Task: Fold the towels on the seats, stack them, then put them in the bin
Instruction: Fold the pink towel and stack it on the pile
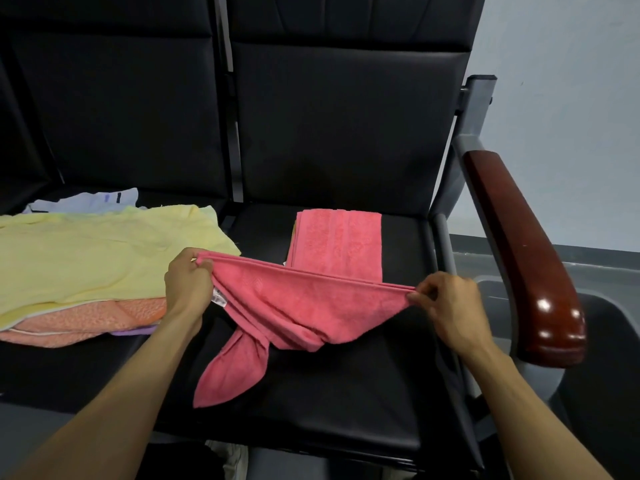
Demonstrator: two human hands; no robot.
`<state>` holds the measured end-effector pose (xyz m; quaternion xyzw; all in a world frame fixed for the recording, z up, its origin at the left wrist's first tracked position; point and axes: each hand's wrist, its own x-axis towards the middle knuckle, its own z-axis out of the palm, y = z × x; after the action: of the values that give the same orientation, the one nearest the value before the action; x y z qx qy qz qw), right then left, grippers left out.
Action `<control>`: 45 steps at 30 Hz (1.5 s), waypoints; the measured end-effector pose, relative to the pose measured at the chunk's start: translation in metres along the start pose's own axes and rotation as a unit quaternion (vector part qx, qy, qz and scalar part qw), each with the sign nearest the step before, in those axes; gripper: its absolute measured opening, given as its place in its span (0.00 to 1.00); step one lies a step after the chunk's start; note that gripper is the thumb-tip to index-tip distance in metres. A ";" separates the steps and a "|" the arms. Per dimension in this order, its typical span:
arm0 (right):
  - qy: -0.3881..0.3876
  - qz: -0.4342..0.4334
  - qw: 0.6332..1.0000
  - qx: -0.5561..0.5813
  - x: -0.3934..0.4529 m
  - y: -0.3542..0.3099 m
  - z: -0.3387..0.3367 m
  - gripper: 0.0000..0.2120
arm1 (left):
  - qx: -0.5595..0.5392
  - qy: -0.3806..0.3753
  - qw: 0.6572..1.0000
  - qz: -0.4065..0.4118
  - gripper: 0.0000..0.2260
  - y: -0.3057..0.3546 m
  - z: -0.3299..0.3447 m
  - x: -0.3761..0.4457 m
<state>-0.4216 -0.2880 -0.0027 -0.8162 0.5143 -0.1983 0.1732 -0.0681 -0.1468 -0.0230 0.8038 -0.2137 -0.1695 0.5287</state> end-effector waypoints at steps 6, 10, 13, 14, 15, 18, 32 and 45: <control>0.043 0.053 0.988 0.138 0.001 -0.004 -0.005 0.09 | -0.067 -0.010 0.998 -0.014 0.08 0.006 0.004 -0.002; 0.062 0.054 0.987 0.140 0.004 -0.003 -0.002 0.07 | -0.046 -0.009 0.999 0.015 0.06 0.007 0.006 -0.002; 0.080 0.039 0.991 0.101 0.005 0.001 -0.001 0.04 | -0.034 -0.006 0.999 0.028 0.05 0.007 0.004 -0.001; 0.084 0.034 0.993 0.079 0.005 0.003 -0.002 0.03 | -0.037 -0.009 0.999 0.028 0.04 0.008 0.003 -0.001; 0.087 0.033 0.994 0.065 0.005 0.005 -0.002 0.02 | -0.044 -0.013 0.999 0.026 0.04 0.009 0.002 -0.002; 0.090 0.048 0.992 0.068 0.006 0.008 -0.004 0.07 | -0.088 -0.033 0.995 0.024 0.05 0.014 -0.003 -0.005; 0.028 0.040 0.990 0.134 0.006 0.006 -0.007 0.09 | -0.102 -0.038 0.994 0.025 0.09 0.016 -0.004 -0.001; 0.008 0.023 1.000 -0.005 0.006 -0.010 -0.011 0.07 | -0.097 0.020 0.994 0.036 0.03 0.032 -0.006 -0.010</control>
<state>-0.4171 -0.2905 0.0128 -0.8033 0.5356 -0.1982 0.1692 -0.0788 -0.1477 0.0094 0.7438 -0.2145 -0.1539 0.6140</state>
